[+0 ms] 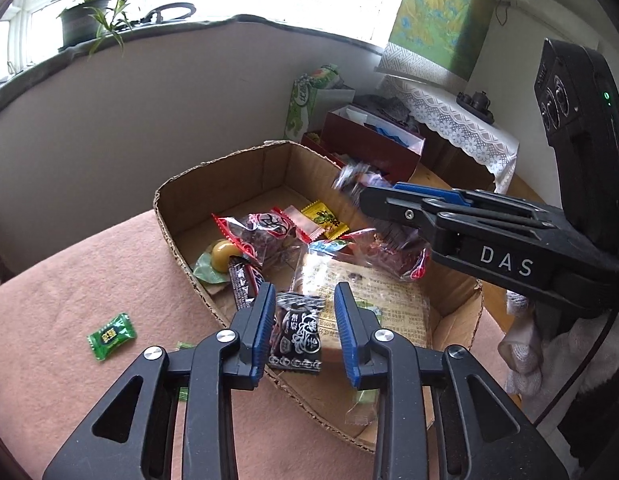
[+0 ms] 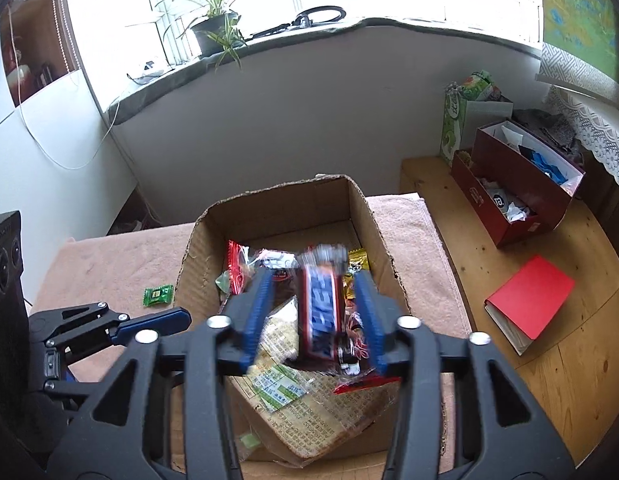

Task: Organize snacks
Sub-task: 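Open the right gripper over the box while the left releases the black packet, then move both grippers back to the two green candies on the table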

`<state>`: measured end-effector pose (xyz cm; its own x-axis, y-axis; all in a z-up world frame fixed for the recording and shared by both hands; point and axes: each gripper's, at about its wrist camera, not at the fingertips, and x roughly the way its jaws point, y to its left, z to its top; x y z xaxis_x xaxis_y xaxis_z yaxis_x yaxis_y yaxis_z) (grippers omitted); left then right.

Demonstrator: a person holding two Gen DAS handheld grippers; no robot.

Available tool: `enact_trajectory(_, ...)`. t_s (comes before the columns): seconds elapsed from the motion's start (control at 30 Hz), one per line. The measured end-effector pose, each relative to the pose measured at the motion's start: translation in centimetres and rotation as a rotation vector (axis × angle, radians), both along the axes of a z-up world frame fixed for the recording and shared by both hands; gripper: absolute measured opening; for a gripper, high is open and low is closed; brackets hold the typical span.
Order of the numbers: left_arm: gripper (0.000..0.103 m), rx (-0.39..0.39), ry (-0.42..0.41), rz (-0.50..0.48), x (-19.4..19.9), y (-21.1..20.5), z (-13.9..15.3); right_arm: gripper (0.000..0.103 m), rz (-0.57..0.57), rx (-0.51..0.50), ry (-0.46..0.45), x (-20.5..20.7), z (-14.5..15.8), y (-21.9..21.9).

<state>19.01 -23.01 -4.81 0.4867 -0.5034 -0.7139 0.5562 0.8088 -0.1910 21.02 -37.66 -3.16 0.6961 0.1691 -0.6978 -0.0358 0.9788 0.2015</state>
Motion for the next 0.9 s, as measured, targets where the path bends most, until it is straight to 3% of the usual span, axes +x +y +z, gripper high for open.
enact_trajectory(0.43, 0.031, -0.011, -0.023, -0.004, -0.9, 1.2, 0.7, 0.053, -0.009, -0.017, -0.035, -1.4, 1.8, 1.1)
enact_trajectory(0.9, 0.031, -0.035, -0.046, 0.059, -1.7, 5.8, 2.1, 0.053, 0.006, -0.015, -0.069, -3.8, 3.6, 3.8)
